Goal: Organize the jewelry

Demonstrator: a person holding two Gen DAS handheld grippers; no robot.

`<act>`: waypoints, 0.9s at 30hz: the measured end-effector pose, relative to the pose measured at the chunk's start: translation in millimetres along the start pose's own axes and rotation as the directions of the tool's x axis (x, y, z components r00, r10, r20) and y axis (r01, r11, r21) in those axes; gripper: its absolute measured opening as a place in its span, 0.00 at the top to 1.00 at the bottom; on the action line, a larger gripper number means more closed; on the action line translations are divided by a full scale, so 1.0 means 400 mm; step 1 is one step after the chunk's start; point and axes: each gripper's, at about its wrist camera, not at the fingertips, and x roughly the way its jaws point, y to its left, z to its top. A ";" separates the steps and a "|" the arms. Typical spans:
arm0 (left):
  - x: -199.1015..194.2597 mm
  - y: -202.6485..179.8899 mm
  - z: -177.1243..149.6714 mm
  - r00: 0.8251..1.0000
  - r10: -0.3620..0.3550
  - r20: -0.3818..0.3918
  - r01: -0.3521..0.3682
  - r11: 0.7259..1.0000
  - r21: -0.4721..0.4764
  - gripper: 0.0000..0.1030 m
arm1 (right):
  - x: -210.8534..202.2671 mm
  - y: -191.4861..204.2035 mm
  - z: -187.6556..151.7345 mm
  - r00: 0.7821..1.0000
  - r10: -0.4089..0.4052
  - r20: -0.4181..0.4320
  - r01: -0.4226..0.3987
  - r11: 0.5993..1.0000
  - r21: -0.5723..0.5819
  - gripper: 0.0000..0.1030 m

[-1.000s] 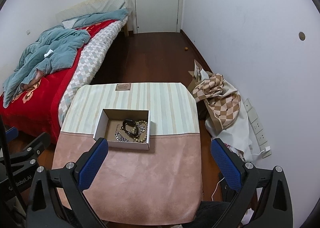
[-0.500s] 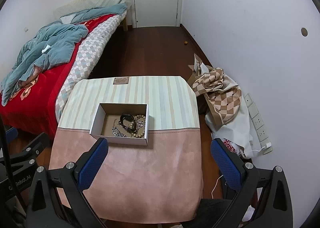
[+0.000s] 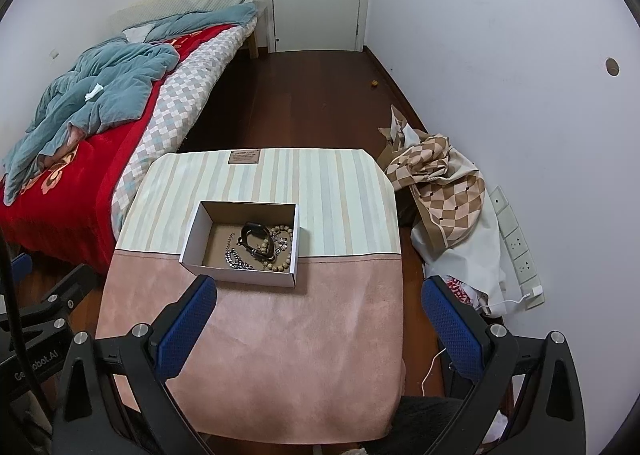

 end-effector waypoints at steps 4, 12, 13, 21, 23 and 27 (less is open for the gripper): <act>-0.001 0.001 0.001 1.000 0.002 0.002 -0.002 1.000 0.003 0.00 | -0.002 -0.002 -0.002 1.000 0.000 0.000 0.000 1.000 0.001 0.00; -0.010 0.003 0.003 1.000 0.010 0.014 -0.010 1.000 -0.007 0.00 | -0.003 -0.003 -0.002 1.000 0.000 0.003 0.000 1.000 -0.001 0.00; -0.011 0.004 0.003 1.000 0.010 0.015 -0.010 1.000 -0.007 0.00 | -0.004 -0.004 -0.002 1.000 0.000 0.004 0.000 1.000 -0.002 0.00; -0.013 0.003 0.007 1.000 0.011 0.019 -0.011 1.000 -0.008 0.00 | -0.019 -0.003 0.001 1.000 -0.001 0.017 0.001 1.000 -0.004 0.00; -0.015 0.000 0.009 1.000 0.011 0.021 -0.011 1.000 -0.008 0.00 | -0.021 -0.004 0.002 1.000 0.001 0.018 -0.001 1.000 -0.005 0.00; -0.016 -0.001 0.009 1.000 0.010 0.023 -0.010 1.000 -0.009 0.00 | -0.023 -0.005 0.003 1.000 0.002 0.018 -0.001 1.000 -0.003 0.00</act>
